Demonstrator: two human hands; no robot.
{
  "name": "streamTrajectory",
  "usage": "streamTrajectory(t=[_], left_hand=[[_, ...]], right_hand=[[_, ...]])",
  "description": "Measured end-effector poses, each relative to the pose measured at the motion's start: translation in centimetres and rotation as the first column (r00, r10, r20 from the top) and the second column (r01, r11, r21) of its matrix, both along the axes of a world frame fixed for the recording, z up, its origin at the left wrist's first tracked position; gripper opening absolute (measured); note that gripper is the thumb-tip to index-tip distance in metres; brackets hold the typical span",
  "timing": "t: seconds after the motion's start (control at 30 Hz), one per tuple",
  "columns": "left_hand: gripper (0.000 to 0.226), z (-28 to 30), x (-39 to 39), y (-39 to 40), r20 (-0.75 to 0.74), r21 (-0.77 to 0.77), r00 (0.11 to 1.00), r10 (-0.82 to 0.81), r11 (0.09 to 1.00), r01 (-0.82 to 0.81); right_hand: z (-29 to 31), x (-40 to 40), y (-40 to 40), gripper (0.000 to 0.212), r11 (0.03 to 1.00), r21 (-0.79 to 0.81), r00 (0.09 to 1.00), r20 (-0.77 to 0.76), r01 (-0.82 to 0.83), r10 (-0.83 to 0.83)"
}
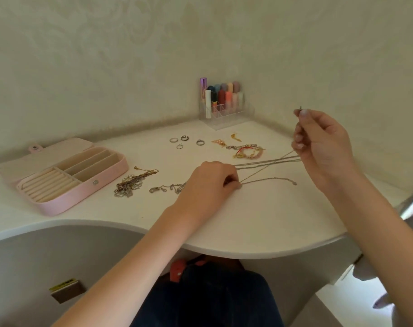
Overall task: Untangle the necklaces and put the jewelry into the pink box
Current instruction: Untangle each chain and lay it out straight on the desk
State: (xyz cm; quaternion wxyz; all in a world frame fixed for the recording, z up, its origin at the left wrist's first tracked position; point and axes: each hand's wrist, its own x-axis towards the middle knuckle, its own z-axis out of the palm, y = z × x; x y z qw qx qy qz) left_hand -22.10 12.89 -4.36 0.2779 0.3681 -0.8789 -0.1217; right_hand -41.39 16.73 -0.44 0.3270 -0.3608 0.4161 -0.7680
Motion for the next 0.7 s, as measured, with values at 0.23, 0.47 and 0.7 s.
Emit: streamTrajectory(t=[0.23,0.47,0.7], left_hand=[[0.006,1.3,1.4,0.1,-0.235,-0.002,0.968,0.086,0.996,-0.089],[0.012,5.1,1.6,0.3,-0.585,0.199,0.799,0.14,0.98,-0.026],[0.03,5.7,1.1,0.9,-0.686,0.319,0.702,0.193,0.946,0.052]], right_hand=[[-2.0,-0.2,1.4,0.014,0.97,0.23,0.865,-0.5,0.079,0.048],[-0.6,2.9,1.5,0.016,0.963,0.263,0.502,-0.841,0.055,0.201],[1.6,6.6,1.1,0.015,0.984,0.125,0.73,-0.66,-0.123,0.176]])
